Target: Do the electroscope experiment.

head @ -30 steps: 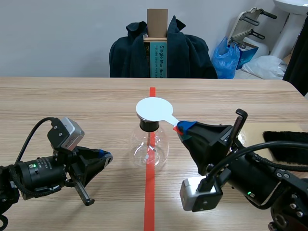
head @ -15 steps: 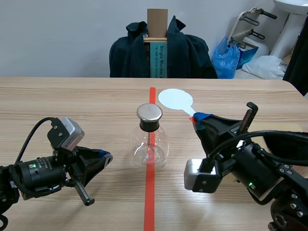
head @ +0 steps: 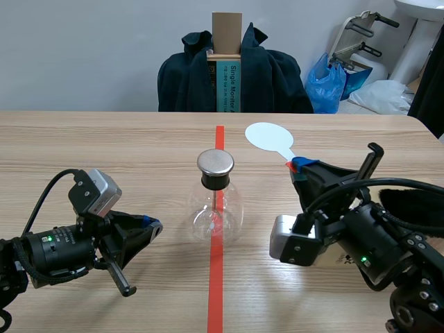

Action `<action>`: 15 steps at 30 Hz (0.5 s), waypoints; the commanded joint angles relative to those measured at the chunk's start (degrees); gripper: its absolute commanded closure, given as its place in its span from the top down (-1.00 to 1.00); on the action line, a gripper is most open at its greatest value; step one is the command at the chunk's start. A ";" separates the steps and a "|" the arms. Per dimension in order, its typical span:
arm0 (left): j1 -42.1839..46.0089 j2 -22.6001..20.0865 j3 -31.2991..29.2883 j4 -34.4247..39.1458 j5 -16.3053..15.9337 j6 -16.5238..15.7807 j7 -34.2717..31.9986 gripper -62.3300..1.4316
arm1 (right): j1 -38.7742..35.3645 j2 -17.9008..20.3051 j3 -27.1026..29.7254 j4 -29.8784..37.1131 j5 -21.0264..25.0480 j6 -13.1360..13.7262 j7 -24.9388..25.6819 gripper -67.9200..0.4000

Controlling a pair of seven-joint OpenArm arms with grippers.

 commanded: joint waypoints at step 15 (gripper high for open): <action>-0.81 0.42 -0.26 1.03 -0.59 -0.15 -0.81 -0.90 | 0.83 0.87 6.91 14.32 2.89 -12.26 -4.31 -0.97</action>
